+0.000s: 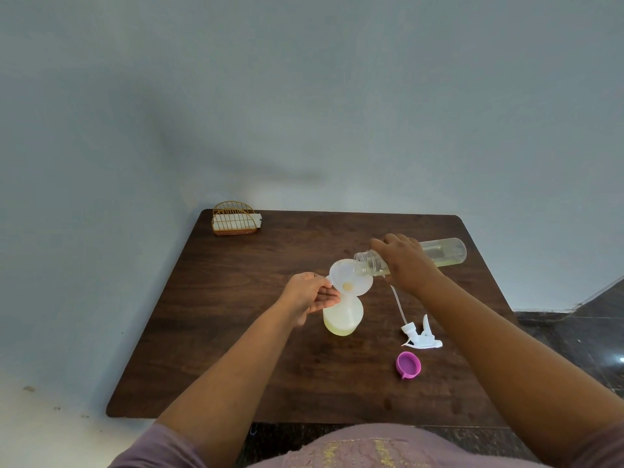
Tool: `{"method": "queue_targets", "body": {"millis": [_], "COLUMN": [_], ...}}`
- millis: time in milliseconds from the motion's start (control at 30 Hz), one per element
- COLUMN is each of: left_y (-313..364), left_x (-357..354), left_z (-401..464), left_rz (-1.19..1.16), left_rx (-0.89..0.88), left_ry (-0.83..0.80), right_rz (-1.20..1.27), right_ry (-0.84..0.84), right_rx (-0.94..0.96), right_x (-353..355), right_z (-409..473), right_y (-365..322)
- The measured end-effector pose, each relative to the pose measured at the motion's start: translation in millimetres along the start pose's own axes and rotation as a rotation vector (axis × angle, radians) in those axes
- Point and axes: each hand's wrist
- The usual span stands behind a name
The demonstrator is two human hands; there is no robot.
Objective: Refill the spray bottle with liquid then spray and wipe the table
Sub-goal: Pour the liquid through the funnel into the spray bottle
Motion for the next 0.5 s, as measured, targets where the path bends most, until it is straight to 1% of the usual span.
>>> {"method": "queue_targets", "body": {"millis": [500], "left_y": [-2.0], "left_x": [0.1], "left_z": [1.4], "left_rz": [0.004], "left_rx": [-0.003], "left_ry": [0.001], "right_rz": [0.007], "right_ry": [-0.003], "right_rx": [0.005], "right_x": [1.4], "right_z": [-0.3], "right_y": [-1.2]}}
Point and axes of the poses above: each hand's wrist, its own z-axis towards the middle knuckle, its own x-axis out of the back of the hand, y = z × x, and after that the axes turned 15 degrees about z, right-handed
